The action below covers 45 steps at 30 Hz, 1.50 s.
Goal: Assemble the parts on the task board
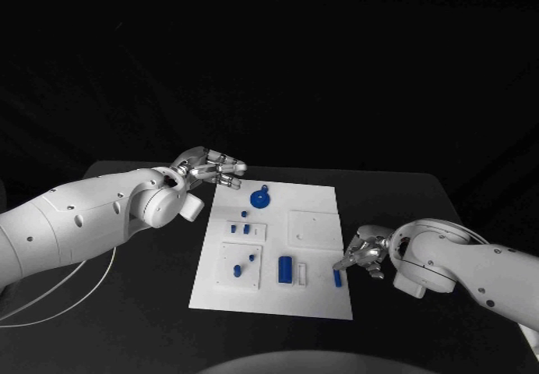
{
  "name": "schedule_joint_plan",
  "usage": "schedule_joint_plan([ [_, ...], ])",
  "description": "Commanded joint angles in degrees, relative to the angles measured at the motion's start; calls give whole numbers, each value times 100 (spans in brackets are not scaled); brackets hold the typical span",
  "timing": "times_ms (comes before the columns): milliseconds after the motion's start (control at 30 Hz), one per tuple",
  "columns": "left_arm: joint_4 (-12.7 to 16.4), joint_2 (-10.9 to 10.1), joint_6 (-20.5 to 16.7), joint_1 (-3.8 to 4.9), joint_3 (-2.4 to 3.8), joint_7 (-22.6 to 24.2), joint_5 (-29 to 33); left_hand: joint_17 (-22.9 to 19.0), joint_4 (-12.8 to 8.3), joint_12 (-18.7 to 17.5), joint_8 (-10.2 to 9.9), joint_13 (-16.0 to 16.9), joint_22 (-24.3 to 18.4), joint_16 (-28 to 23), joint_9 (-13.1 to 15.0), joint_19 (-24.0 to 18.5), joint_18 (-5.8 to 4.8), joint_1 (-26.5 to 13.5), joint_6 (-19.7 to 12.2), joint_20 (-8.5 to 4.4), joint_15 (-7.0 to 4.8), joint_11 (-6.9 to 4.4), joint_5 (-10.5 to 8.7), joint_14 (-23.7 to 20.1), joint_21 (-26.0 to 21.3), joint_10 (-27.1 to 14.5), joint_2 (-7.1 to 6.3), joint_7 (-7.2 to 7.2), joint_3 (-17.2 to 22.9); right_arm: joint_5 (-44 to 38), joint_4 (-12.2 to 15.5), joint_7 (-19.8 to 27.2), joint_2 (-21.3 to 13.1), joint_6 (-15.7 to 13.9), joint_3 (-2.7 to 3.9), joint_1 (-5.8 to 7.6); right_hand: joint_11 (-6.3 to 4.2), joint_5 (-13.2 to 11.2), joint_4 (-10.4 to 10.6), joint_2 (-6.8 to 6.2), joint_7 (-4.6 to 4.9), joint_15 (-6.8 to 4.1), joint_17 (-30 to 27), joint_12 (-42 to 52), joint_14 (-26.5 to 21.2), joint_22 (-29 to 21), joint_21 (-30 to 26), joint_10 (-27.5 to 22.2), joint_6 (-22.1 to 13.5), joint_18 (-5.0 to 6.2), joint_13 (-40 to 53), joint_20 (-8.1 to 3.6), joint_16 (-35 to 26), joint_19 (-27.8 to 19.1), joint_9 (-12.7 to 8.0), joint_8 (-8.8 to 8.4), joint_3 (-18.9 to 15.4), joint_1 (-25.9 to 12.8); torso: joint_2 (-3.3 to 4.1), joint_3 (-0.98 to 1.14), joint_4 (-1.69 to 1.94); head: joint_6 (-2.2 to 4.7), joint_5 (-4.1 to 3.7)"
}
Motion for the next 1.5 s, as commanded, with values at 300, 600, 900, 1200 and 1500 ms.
schedule_joint_plan([
  [300,33,9,38,-2,2,77,-26,7,-3,-1,5,-1,8,-11,2,-43,-28,-61,-34,-17,-17,3,10,-28,-34,-17,0,5,18,-550,-105,-542,127,205,-27,-107,21,-248,817,-426,65,15,4,-55,-3,87,-58,-2,-154,-7,14,13,7,274,177,-12,196,-260,-1,-10,15,-41,-11],
  [600,35,7,59,-3,2,66,-26,9,-2,-1,5,-1,10,-11,2,-46,-28,-69,-38,-16,-16,4,9,-31,-36,-19,-4,5,17,-813,-192,-612,261,191,-71,-173,27,-519,1039,-599,81,13,-4,-66,-6,80,-73,-9,-175,-1,13,14,-6,276,229,-12,510,-349,0,-2,11,-52,9],
  [900,33,6,78,-3,2,54,-26,9,4,-2,4,-1,12,-12,1,-50,-29,-79,-44,-14,-13,6,9,-37,-37,-24,-8,8,15,-1050,-321,-643,418,104,-134,-205,25,-526,1031,-618,80,11,0,-60,-4,80,-66,-6,-175,1,19,12,-1,279,242,-11,520,-340,2,-3,7,-63,27],
  [1200,26,28,90,-3,2,34,-26,8,6,-2,4,-1,10,-15,1,-63,-32,-80,-47,-10,-10,8,8,-48,-44,-28,-9,9,15,-1611,-466,-667,597,77,-287,-216,20,-443,336,-583,76,6,-8,-64,-10,77,-55,-26,-180,-5,29,8,-21,276,247,-13,713,83,-2,-7,10,-71,34],
  [1500,24,28,113,-3,2,21,-26,8,6,-2,4,-1,10,-15,1,-63,-32,-80,-47,-10,-10,8,8,-48,-44,-28,-9,9,15,-2067,-610,-684,710,140,-468,-221,64,-110,-229,-479,155,28,-5,-87,-12,76,-77,-76,-339,9,14,25,-37,270,48,-18,749,307,-3,-6,11,-82,42],
])
